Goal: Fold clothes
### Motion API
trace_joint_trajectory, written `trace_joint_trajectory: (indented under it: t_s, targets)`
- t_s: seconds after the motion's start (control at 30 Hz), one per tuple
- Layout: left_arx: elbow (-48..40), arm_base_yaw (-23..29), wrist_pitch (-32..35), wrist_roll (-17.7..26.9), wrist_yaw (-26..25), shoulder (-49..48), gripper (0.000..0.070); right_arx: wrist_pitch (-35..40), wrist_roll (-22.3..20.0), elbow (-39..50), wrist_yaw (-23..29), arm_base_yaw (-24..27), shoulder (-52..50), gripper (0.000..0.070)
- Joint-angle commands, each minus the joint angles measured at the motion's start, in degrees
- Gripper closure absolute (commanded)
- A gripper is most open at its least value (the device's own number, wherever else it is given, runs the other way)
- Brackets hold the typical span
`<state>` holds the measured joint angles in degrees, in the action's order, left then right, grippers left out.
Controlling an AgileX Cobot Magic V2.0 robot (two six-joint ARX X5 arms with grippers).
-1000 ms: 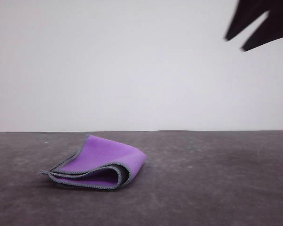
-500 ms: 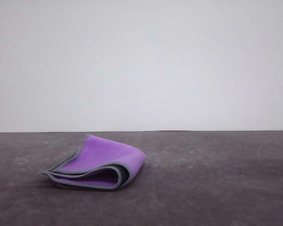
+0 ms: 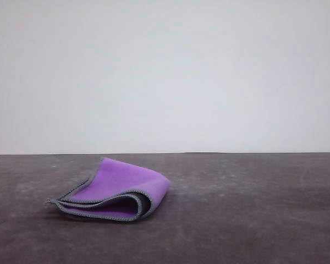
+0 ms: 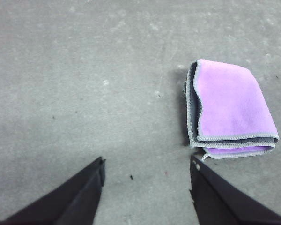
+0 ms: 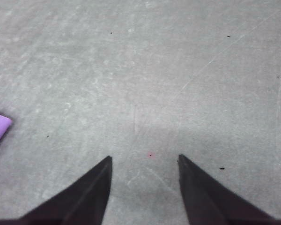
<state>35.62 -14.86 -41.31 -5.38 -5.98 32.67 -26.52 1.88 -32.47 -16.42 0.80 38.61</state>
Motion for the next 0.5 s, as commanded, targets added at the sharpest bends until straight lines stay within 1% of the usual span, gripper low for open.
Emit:
trace_joint_trajectory:
  t_s: [0.0, 0.47]
  targets:
    - [0.5, -0.1, 0.8, 0.2, 0.0, 0.2, 0.07, 0.4, -0.3, -0.6, 0.1, 0.1, 0.2, 0.0693]
    - [0.5, -0.1, 1.1, 0.1, 0.0, 0.2, 0.07, 0.8, -0.6, -0.6, 0.0, 0.1, 0.2, 0.0688]
